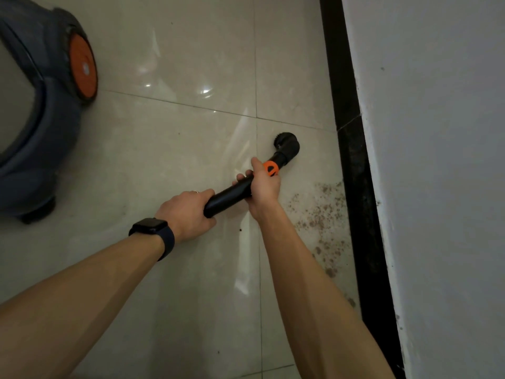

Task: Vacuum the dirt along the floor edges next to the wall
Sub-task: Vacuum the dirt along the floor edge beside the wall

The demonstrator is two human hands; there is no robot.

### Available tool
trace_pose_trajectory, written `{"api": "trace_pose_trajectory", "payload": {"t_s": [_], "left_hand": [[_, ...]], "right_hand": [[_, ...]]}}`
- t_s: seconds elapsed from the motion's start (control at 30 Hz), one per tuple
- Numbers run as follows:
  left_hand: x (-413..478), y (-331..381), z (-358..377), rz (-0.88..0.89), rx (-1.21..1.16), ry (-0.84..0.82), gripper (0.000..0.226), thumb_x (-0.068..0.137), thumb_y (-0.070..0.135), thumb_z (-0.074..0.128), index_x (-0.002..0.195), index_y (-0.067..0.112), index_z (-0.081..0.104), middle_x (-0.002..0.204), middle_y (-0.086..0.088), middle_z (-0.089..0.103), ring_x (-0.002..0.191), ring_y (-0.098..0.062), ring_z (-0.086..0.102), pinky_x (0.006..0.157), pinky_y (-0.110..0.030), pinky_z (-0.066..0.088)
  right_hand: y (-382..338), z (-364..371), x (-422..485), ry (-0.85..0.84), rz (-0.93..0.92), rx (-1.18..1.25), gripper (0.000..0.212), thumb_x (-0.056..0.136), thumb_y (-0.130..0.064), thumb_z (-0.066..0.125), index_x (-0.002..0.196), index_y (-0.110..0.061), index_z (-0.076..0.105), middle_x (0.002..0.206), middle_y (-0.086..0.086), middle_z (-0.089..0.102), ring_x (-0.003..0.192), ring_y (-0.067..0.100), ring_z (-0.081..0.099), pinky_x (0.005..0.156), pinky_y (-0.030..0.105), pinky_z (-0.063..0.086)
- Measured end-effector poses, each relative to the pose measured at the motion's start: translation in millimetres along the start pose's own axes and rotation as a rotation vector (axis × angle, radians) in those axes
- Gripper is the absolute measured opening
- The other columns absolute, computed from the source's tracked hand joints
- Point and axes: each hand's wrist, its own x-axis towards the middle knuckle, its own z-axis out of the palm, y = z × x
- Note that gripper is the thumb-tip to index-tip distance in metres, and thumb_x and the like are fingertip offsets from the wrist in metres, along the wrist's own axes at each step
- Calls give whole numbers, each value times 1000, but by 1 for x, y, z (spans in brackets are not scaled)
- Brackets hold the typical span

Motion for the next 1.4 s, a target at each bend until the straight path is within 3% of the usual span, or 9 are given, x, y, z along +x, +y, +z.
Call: {"api": "trace_pose_trajectory", "payload": {"t_s": [0.13,0.33,0.43,0.5,0.73,0.87,1.03,1.23,1.4], "left_hand": [[-3,-8,-5,-14,-55,14,22,86,33,65,103,29,51,87,1,60,76,-20,60,68,-35,55],[-12,-19,-10,-47,-188,27,20,83,28,69,96,28,53,83,1,61,74,-18,60,65,-31,51],[-26,-31,-11,-56,-201,3,20,82,29,70,93,31,53,81,4,61,71,-12,58,58,-26,42],[-32,-38,-13,-48,-174,-23,21,83,29,69,97,32,54,83,4,62,73,-13,60,61,-26,45],[-14,-23,-15,25,-105,-96,21,82,28,67,101,29,58,89,2,64,80,-18,62,73,-35,56],[1,6,-6,69,-37,-136,22,83,30,65,103,30,56,91,2,62,80,-20,62,73,-37,57],[15,33,7,75,-109,-128,23,84,28,64,105,27,55,93,0,63,81,-20,62,74,-38,58],[10,22,4,28,-150,-71,26,85,30,65,108,26,54,93,0,63,81,-21,62,74,-40,58],[-28,-26,-10,-82,-113,-19,27,84,35,66,108,28,56,92,2,63,81,-19,62,73,-36,56]], "right_hand": [[-4,13,-6,-46,7,-86,48,97,-25,71,135,-6,49,78,4,60,60,16,69,68,39,63],[-8,31,-18,-96,-4,-195,55,95,-32,72,138,-8,46,88,4,64,62,14,73,60,33,59],[0,32,-19,-124,36,-191,50,96,-34,71,134,-9,50,91,4,66,67,19,75,67,38,61],[2,27,-21,-122,42,-176,43,98,-31,69,131,-9,51,91,4,66,67,21,75,66,38,62],[-4,4,-18,42,31,-151,37,101,-27,64,131,-9,51,82,2,63,60,15,73,56,31,59],[-12,-28,-5,108,20,-105,41,100,-28,66,133,-7,52,80,1,62,66,18,74,59,33,59],[-36,-40,11,125,15,-143,32,100,-30,66,122,-10,57,85,2,64,63,16,71,61,33,58],[-38,-19,14,74,14,-215,32,100,-30,65,126,-12,57,86,1,66,64,15,69,62,33,56],[-4,26,-11,-82,23,-258,41,100,-32,63,134,-11,50,81,0,64,62,14,70,62,32,57]]}}
